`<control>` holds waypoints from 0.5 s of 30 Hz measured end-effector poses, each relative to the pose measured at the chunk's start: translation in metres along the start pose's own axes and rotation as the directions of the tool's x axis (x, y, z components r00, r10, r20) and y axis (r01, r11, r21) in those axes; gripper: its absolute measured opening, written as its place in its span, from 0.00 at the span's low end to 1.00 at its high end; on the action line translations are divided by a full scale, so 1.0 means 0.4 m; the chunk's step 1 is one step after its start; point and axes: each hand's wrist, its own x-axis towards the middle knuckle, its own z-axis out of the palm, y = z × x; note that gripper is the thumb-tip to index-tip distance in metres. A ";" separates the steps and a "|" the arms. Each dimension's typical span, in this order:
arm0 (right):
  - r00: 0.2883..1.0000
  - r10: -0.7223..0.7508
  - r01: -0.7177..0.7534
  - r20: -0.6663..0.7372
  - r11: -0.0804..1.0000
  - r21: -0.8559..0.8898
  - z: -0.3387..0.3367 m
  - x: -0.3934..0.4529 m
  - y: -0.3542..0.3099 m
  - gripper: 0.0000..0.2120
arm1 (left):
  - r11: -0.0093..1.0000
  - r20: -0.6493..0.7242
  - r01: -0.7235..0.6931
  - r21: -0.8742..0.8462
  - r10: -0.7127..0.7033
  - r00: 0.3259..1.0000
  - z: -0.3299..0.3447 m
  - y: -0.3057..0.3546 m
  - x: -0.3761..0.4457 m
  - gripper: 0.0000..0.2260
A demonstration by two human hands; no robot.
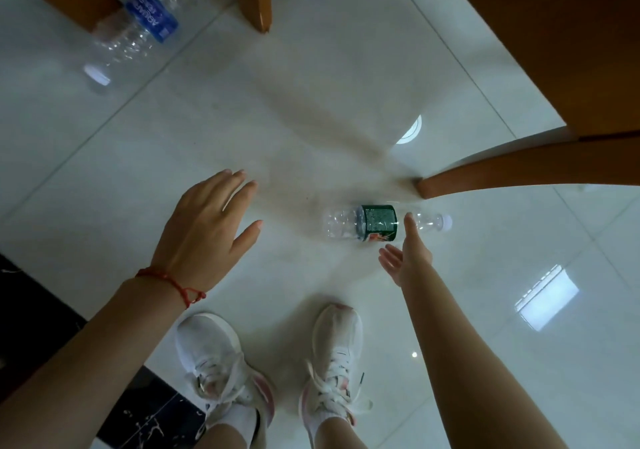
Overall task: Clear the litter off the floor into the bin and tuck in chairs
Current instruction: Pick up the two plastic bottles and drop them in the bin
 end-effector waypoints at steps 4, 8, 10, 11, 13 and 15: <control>0.997 -0.072 0.071 0.003 0.992 0.102 0.026 0.000 -0.016 0.25 | 1.000 -0.013 0.000 -0.009 -0.001 1.000 0.012 -0.011 0.006 0.22; 0.993 -0.108 0.105 0.040 0.991 0.085 0.037 -0.043 0.004 0.15 | 0.999 0.002 0.013 -0.030 -0.013 1.000 0.003 -0.012 -0.007 0.22; 0.987 -0.124 0.116 0.102 0.990 0.079 0.045 -0.082 0.022 0.13 | 0.999 0.009 0.028 -0.043 -0.027 1.000 -0.015 -0.010 -0.021 0.23; 0.983 -0.130 0.121 0.128 0.990 0.075 0.050 -0.106 0.032 0.13 | 0.998 0.014 0.036 -0.051 -0.035 0.999 -0.028 -0.010 -0.029 0.23; 0.975 -0.143 0.133 0.171 0.989 0.067 0.062 -0.163 0.049 0.15 | 0.997 0.022 0.053 -0.061 -0.052 0.998 -0.063 -0.009 -0.048 0.23; 0.960 -0.177 0.175 0.215 0.984 0.030 0.077 -0.231 0.063 0.19 | 0.995 0.023 0.069 -0.068 -0.068 0.997 -0.105 -0.010 -0.066 0.23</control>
